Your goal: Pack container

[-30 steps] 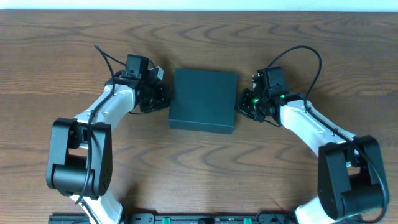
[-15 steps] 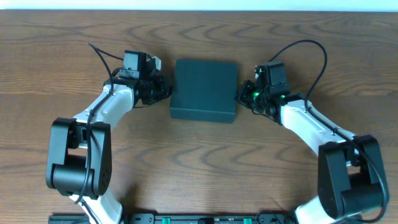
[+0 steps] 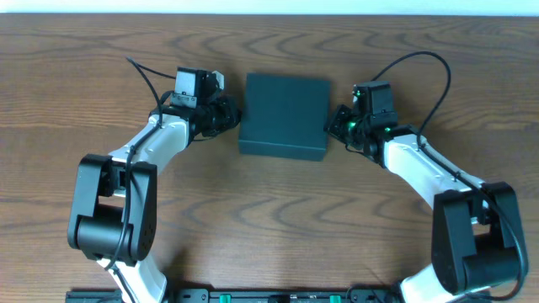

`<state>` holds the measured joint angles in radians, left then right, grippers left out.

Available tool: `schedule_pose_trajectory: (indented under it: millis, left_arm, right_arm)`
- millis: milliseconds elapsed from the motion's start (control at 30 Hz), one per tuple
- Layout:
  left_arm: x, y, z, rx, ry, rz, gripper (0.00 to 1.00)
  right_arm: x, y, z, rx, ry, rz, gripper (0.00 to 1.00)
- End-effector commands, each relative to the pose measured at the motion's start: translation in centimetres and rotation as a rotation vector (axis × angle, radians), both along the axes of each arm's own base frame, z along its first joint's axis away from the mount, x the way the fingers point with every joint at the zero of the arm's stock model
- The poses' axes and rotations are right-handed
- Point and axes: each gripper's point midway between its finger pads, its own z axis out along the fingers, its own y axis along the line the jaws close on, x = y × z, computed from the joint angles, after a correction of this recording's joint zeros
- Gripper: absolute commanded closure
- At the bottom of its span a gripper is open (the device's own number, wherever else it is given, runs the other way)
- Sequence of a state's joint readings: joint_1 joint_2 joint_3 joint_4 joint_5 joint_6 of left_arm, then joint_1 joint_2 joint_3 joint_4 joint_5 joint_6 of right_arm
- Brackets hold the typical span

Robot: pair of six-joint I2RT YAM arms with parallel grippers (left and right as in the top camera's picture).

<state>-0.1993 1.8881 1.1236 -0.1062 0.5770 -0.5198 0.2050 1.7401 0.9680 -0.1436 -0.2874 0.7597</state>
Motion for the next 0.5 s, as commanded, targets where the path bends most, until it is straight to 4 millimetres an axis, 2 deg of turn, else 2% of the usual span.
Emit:
schedule_pose_trajectory:
  millis: [0,300,467]
  left_arm:
    - [-1.0,-2.0,0.1,-0.059,0.028,-0.050,0.94]
    - [-1.2,-2.2,0.1,-0.062,0.037,-0.051,0.94]
    - [-1.2,-2.1,0.0,-0.061,0.041,-0.051,0.94]
  right_arm:
    - [0.0,0.8,0.5,0.058,0.001,0.022,0.99]
    - [1.0,1.4,0.7,0.101,-0.033,0.025,0.99]
    - [1.3,2.5,-0.7,0.169,0.001,0.030,0.99]
